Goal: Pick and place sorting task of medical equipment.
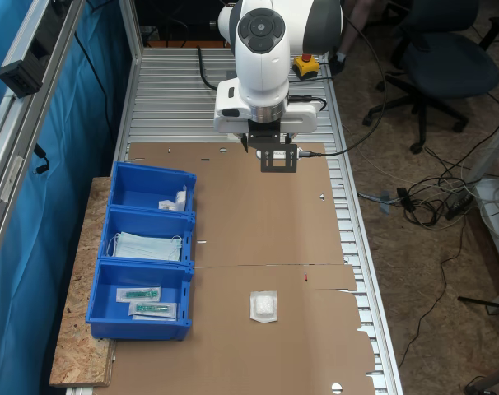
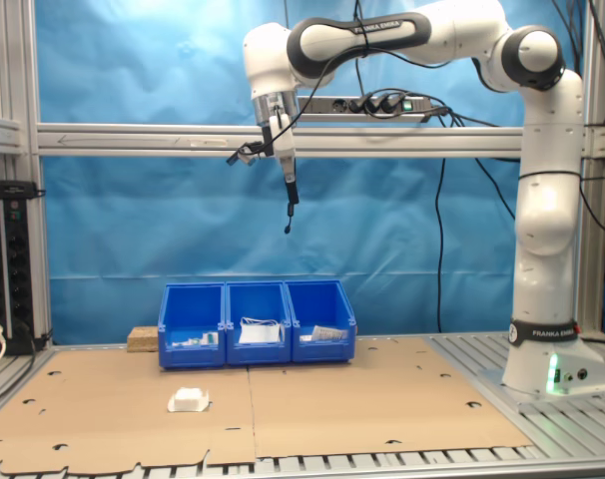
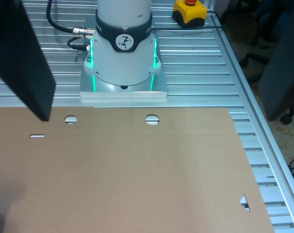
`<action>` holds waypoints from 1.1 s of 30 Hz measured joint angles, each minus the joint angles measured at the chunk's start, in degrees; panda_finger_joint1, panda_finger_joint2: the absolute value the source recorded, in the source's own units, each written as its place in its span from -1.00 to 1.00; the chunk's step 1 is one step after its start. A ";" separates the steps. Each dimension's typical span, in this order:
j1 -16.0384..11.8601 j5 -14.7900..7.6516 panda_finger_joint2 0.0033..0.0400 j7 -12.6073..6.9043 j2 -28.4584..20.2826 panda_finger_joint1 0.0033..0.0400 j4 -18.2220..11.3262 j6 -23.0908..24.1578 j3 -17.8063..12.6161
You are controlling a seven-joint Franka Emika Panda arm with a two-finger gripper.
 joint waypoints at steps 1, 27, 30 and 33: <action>0.00 0.00 1.00 0.00 0.00 1.00 0.00 0.00 0.00; 1.20 0.00 1.00 0.00 0.03 1.00 0.00 0.96 -1.70; 2.55 0.00 1.00 0.00 0.14 1.00 0.00 1.79 -2.80; 4.95 0.00 1.00 0.00 0.43 1.00 0.00 2.89 -4.82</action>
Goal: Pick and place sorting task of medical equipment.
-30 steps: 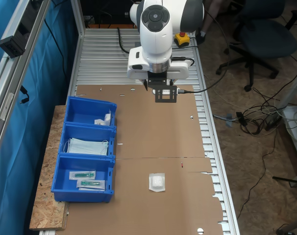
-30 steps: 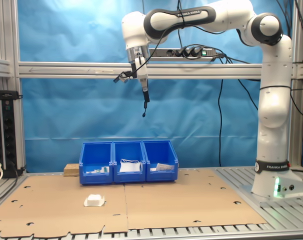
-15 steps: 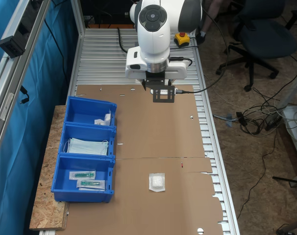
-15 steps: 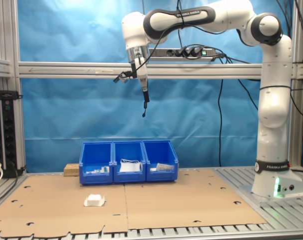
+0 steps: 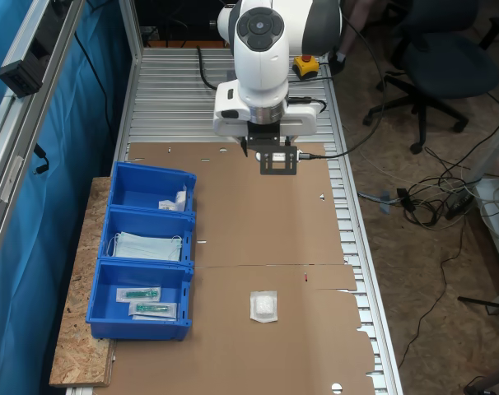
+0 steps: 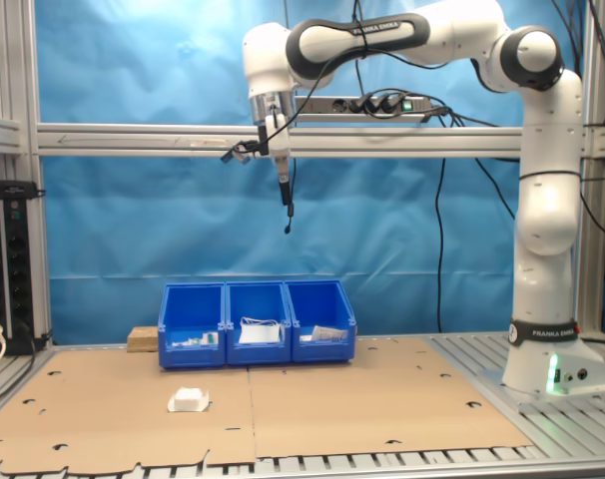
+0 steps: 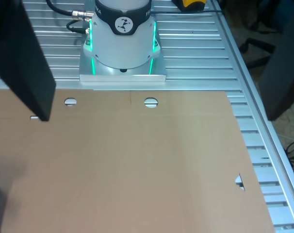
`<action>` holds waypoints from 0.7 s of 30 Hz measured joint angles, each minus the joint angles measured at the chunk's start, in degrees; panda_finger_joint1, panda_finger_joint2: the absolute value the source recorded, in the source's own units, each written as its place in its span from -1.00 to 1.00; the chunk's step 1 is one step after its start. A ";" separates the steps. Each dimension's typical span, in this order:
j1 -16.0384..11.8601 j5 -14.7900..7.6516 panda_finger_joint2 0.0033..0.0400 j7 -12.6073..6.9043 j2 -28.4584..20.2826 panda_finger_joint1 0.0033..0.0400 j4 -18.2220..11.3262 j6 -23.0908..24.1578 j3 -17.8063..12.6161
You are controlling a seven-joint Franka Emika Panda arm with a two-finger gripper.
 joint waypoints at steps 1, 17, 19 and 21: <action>1.14 0.00 1.00 0.00 0.16 1.00 0.00 0.43 -1.00; 23.26 0.00 1.00 0.00 7.55 1.00 0.08 11.29 -21.59; 25.18 0.00 1.00 0.00 8.84 1.00 -0.03 13.44 -23.49; 26.90 0.00 1.00 0.00 10.14 1.00 -0.25 15.78 -25.22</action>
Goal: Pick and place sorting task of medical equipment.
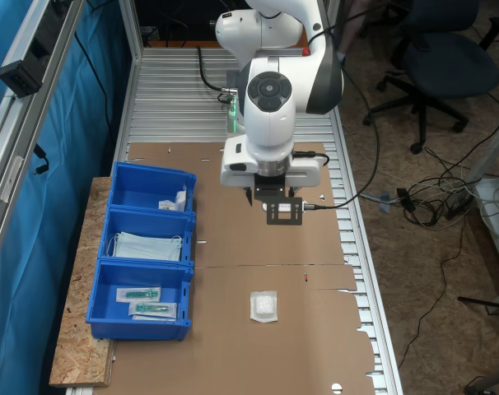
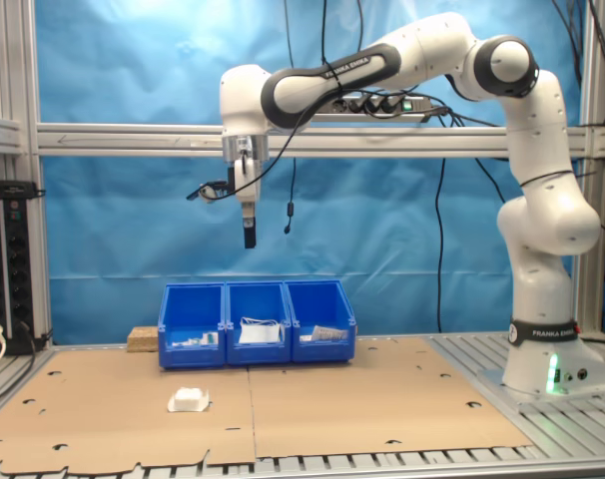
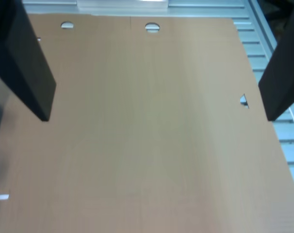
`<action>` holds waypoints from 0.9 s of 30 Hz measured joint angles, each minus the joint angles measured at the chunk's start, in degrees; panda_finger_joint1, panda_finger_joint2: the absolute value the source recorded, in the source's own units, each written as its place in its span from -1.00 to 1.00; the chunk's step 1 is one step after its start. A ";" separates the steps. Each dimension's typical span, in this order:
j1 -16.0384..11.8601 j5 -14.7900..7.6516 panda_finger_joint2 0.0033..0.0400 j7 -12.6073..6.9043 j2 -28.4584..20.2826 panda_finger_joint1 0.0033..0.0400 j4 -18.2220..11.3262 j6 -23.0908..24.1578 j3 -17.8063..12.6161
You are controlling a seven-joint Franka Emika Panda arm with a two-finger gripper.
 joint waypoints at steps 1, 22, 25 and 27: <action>0.77 0.00 1.00 0.00 0.64 1.00 -0.14 1.21 -0.78; 5.71 2.33 1.00 0.00 18.04 1.00 -2.80 26.46 -6.24; 5.82 2.82 1.00 0.00 19.32 1.00 -2.79 27.65 -6.24; 5.92 3.19 1.00 0.00 20.54 1.00 -2.73 28.84 -6.24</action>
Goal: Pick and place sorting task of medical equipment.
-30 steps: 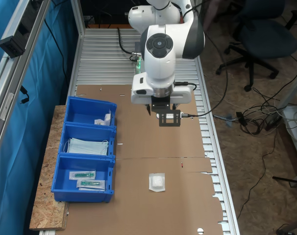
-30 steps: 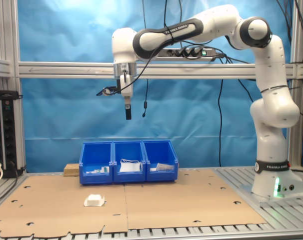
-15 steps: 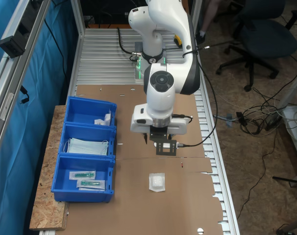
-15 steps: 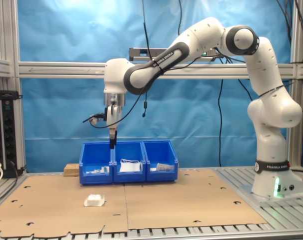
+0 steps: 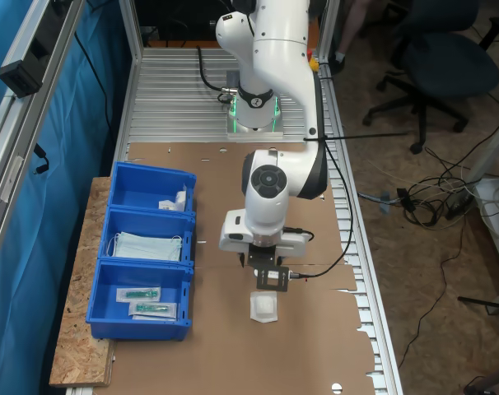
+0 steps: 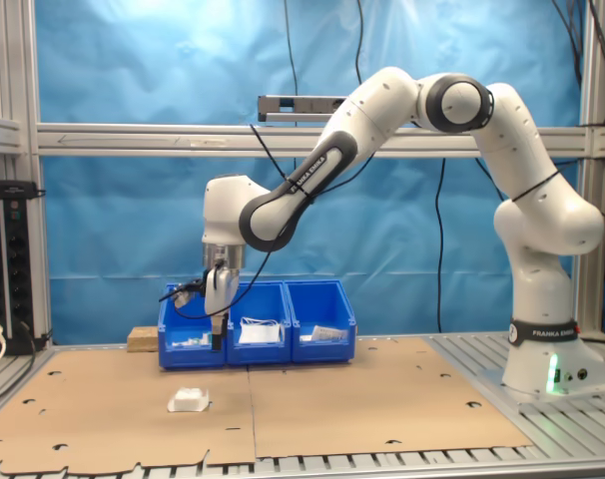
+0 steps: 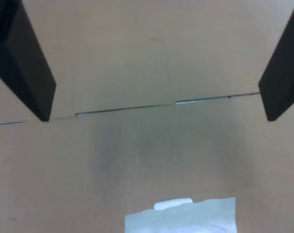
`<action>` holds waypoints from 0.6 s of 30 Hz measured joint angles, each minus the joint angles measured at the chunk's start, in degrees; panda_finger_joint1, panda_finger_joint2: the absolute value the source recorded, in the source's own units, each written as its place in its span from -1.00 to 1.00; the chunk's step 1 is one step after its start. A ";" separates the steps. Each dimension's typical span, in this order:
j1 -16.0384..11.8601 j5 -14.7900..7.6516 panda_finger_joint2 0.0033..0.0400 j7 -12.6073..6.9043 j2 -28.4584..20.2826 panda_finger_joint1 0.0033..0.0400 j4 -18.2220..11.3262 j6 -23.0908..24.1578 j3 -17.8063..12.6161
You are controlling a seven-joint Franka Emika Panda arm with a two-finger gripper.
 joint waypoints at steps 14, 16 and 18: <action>0.16 1.51 1.00 0.00 8.22 1.00 4.27 5.92 0.17; 0.16 1.64 1.00 0.00 9.96 1.00 6.13 6.72 0.24; 0.16 1.69 1.00 0.00 11.11 1.00 7.44 7.12 0.29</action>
